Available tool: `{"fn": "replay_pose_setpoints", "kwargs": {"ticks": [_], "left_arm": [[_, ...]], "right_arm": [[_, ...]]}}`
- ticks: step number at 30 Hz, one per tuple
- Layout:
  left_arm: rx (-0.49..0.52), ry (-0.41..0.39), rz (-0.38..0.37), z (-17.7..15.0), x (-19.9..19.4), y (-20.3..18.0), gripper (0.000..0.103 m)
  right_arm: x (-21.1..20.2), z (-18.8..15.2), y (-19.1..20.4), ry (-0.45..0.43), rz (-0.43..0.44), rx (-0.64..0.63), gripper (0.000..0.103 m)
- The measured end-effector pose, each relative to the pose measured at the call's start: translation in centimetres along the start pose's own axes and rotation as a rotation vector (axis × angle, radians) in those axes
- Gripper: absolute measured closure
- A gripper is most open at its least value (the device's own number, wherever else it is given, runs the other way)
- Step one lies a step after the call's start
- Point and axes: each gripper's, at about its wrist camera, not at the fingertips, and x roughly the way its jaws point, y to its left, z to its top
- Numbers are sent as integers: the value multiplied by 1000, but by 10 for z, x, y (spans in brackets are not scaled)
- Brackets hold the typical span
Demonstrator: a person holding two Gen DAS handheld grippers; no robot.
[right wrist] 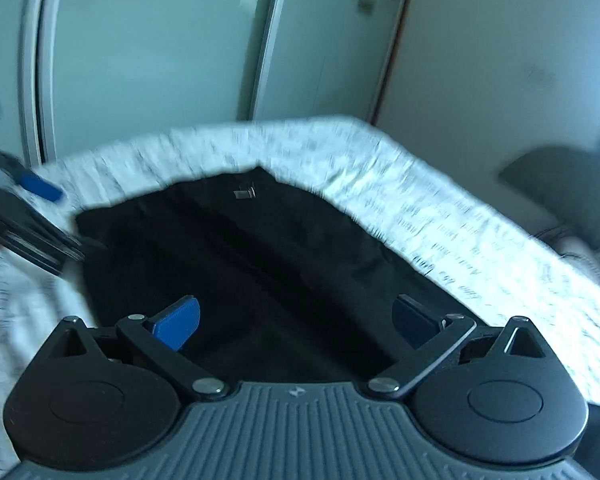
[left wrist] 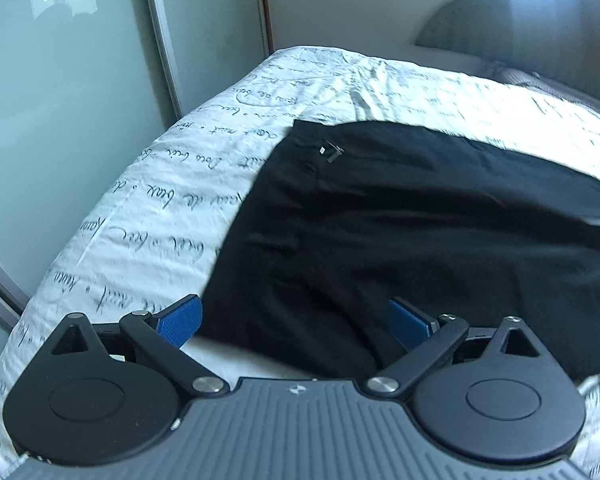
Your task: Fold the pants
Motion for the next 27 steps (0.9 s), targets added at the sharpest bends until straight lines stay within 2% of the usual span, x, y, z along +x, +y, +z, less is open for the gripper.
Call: {"fn": "replay_pose_setpoints", "kwargs": {"ticks": [3, 6, 8, 9, 12, 16, 18, 19, 20, 21, 22, 23, 24, 27], "left_arm": [[-34, 13, -15, 21, 14, 12, 4], [-58, 8, 0, 42, 28, 18, 4], [-70, 6, 2, 58, 38, 19, 4], [-73, 2, -1, 65, 42, 19, 4], [-66, -7, -1, 85, 59, 14, 4], [-45, -10, 6, 106, 83, 1, 4], [-46, -1, 7, 115, 96, -4, 4], [-51, 3, 2, 120, 103, -6, 4], [-54, 8, -2, 123, 109, -9, 4], [-60, 17, -5, 126, 115, -11, 4], [-77, 29, -17, 130, 122, -13, 4], [-98, 38, -35, 134, 127, -14, 5], [-122, 46, -55, 137, 133, -14, 5], [-240, 87, -143, 151, 151, -9, 5]], "right_arm": [[55, 20, -41, 19, 41, 65, 0], [107, 41, -73, 24, 38, 98, 0], [139, 50, -91, 60, 47, 144, 0], [156, 55, -100, 77, 80, 174, 0], [199, 62, -118, 114, 123, 233, 0], [239, 65, -129, 148, 181, 223, 1], [253, 64, -127, 190, 197, 195, 13], [259, 63, -125, 204, 200, 179, 16], [260, 63, -122, 198, 214, 167, 25], [257, 63, -121, 181, 242, 157, 47], [253, 64, -120, 165, 263, 152, 59], [248, 64, -118, 149, 256, 145, 79], [242, 65, -112, 130, 225, 113, 89], [219, 60, -86, 63, 139, -55, 96]]}}
